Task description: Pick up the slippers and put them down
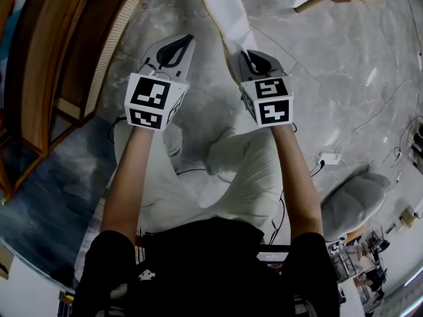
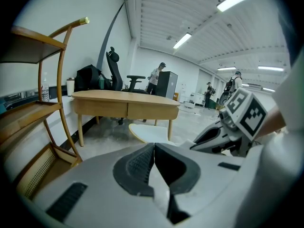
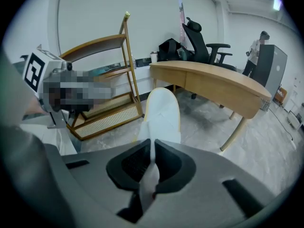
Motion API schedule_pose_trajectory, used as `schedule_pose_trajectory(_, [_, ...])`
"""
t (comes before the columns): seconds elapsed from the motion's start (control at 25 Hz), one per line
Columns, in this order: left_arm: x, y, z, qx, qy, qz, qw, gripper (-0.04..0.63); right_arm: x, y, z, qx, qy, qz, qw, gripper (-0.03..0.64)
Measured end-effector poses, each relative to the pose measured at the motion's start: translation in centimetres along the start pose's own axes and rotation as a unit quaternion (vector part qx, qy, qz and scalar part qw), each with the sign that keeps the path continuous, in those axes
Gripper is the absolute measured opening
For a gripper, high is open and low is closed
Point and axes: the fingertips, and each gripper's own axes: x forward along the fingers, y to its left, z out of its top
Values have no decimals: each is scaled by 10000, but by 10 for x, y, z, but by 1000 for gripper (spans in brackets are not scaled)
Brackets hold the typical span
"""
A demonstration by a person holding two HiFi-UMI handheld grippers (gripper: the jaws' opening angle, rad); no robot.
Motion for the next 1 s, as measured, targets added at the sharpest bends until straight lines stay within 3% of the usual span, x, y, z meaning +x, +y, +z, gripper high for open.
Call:
schedule_pose_trajectory(0.48, [57,16,-70,77,82,120,9999,6,89,-11,-47,32,14,31,10000,11])
schedule_pose_trajectory(0.72, [73,37,-108,-387,167,233,9988,6,135,-14,-74,-10,201,54,9998,11])
schedule_pose_trajectory(1.0, [88,50,-156,-399,326,422,9978,6,175,-6,-102,51,315,124,9994,11])
